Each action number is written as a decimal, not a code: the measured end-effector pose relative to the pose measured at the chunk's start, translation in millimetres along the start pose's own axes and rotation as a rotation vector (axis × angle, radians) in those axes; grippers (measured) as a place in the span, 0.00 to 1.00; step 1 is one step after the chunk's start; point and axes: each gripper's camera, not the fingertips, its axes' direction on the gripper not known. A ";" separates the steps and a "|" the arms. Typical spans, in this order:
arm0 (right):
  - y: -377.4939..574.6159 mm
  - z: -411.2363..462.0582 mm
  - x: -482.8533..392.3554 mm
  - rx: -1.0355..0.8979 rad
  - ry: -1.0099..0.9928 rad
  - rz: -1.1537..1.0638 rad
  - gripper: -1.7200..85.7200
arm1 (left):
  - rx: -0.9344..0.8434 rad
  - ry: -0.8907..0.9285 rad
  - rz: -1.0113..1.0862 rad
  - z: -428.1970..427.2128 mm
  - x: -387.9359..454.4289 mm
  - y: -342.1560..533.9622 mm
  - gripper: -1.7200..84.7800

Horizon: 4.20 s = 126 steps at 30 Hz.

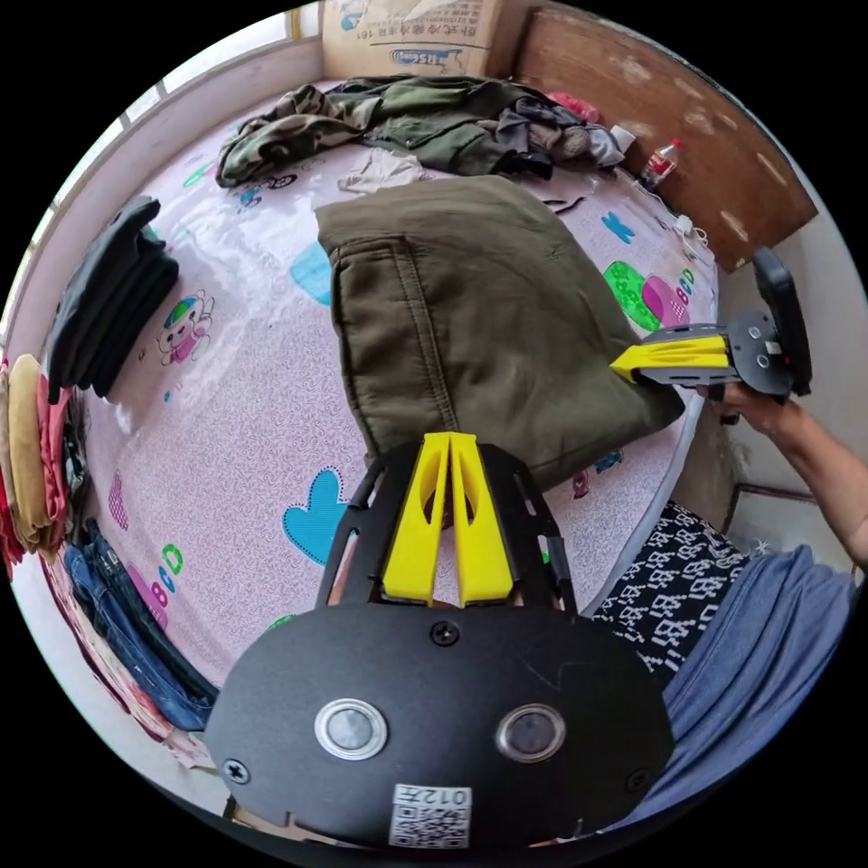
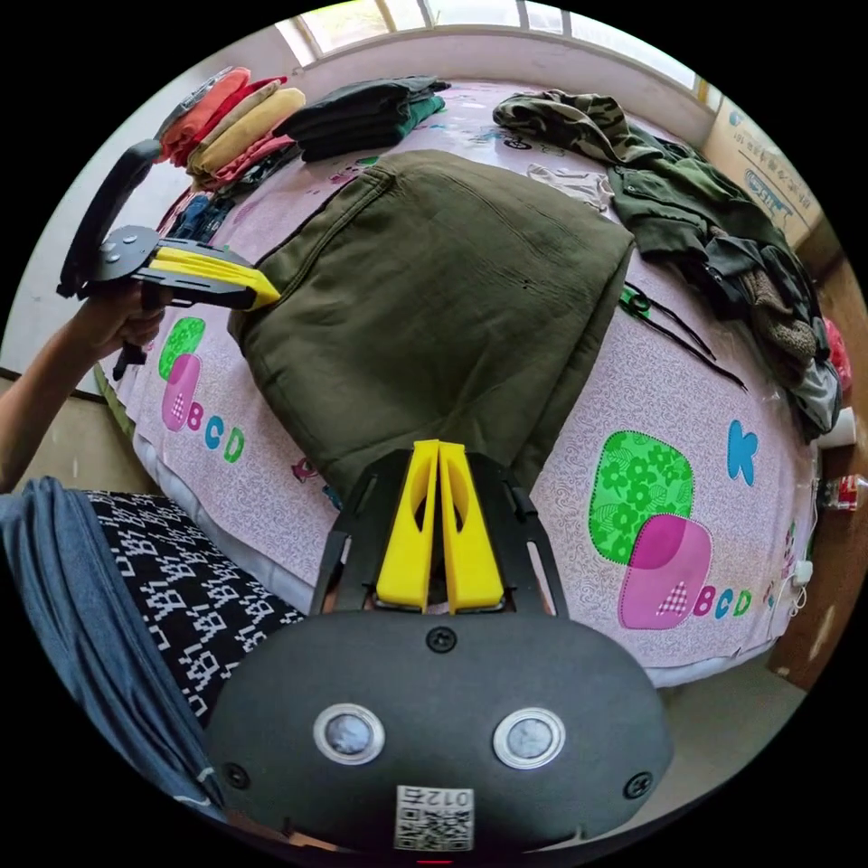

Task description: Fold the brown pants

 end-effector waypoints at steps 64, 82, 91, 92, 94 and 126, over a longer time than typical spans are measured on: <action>311.8 267.0 315.6 0.052 -1.163 0.832 0.14 | 0.291 1.156 -0.775 173.9 -181.8 207.2 0.08; 273.3 201.0 275.2 0.139 -1.491 0.807 0.08 | 0.637 1.450 -1.141 292.9 -129.0 298.7 0.21; 288.6 209.5 299.1 0.060 -1.472 0.757 0.06 | 0.911 1.689 -0.935 311.9 -131.2 258.4 0.30; 293.4 216.2 300.3 0.034 -1.466 0.754 0.06 | 0.826 1.654 -0.899 309.5 -132.7 249.1 0.31; 299.6 226.6 299.8 -0.007 -1.459 0.743 0.06 | 0.707 1.605 -0.845 306.9 -133.5 232.5 0.32; 319.6 333.0 337.4 -0.172 -1.434 0.550 0.08 | 0.077 1.039 -0.640 286.1 -38.0 138.4 0.29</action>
